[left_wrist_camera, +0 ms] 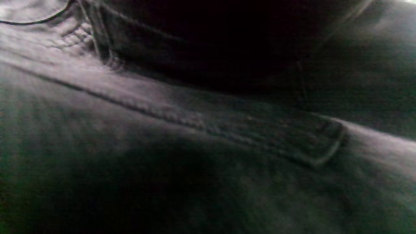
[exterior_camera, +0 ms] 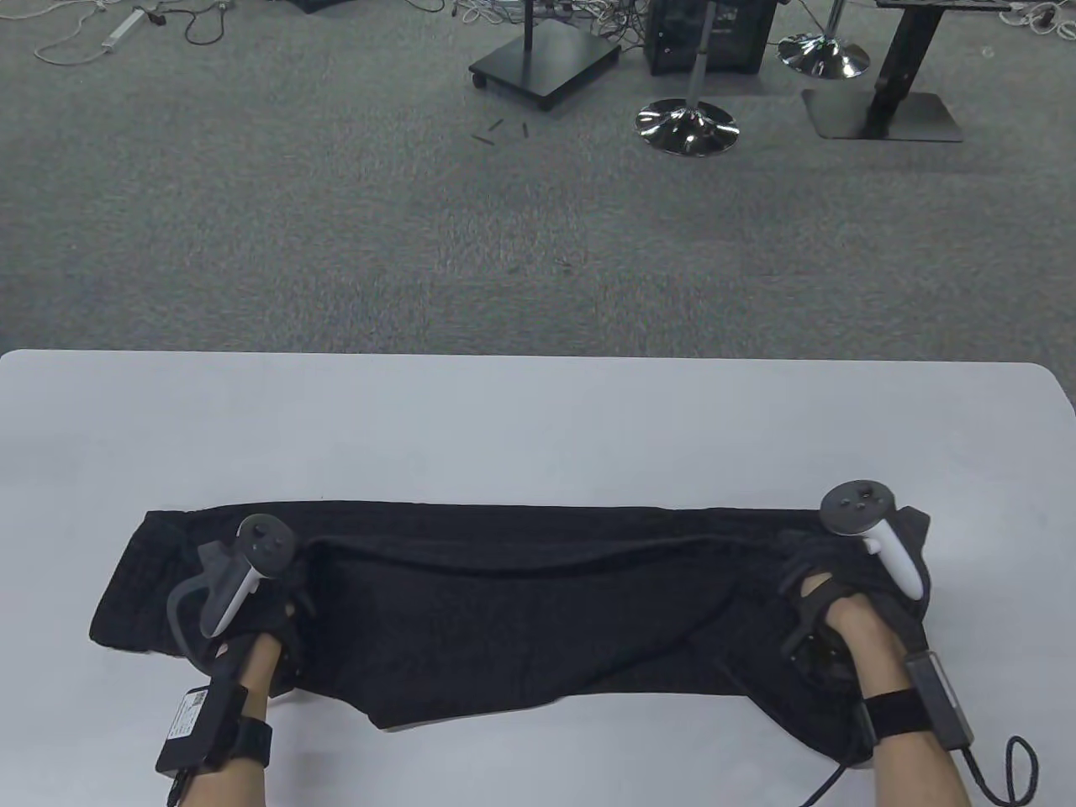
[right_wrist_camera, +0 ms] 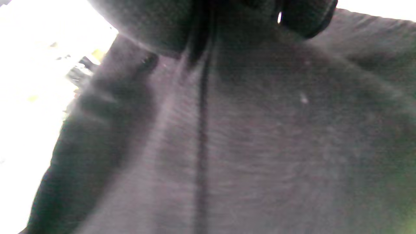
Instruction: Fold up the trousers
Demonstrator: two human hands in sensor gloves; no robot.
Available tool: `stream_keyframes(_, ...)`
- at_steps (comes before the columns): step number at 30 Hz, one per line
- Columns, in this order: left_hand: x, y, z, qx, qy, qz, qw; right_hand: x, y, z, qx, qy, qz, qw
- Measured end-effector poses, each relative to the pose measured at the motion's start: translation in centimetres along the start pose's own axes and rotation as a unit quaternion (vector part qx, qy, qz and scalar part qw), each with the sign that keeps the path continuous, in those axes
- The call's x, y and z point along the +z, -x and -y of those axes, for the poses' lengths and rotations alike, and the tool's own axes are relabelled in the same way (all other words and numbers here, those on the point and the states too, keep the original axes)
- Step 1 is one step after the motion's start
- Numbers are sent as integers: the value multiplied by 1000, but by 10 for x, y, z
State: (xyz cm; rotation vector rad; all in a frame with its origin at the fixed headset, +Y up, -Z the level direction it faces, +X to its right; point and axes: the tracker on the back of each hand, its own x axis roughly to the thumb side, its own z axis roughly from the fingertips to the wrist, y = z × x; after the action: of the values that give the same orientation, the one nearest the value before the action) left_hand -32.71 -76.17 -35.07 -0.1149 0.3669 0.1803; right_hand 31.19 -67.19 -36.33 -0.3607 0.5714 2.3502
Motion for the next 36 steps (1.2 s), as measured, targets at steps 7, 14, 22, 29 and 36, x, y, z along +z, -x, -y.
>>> stream_keyframes(7, 0, 2, -1, 15, 1, -4, 1000, 37, -21, 41, -103, -195, 67, 973)
stream_keyframes(14, -1, 2, 0, 13, 2, -4, 1000, 15, -22, 44, -54, -58, -4, 997)
stream_keyframes(22, 0, -1, 2, 0, 4, -1, 1000, -35, 14, 8, -100, 93, -5, 991)
stream_keyframes(29, 0, -3, 4, -8, 8, -2, 1000, -24, 41, 7, -59, 57, -12, 997)
stream_keyframes(36, 1, -3, 6, -5, 5, -2, 1000, -9, 64, -33, 130, -39, -62, 989)
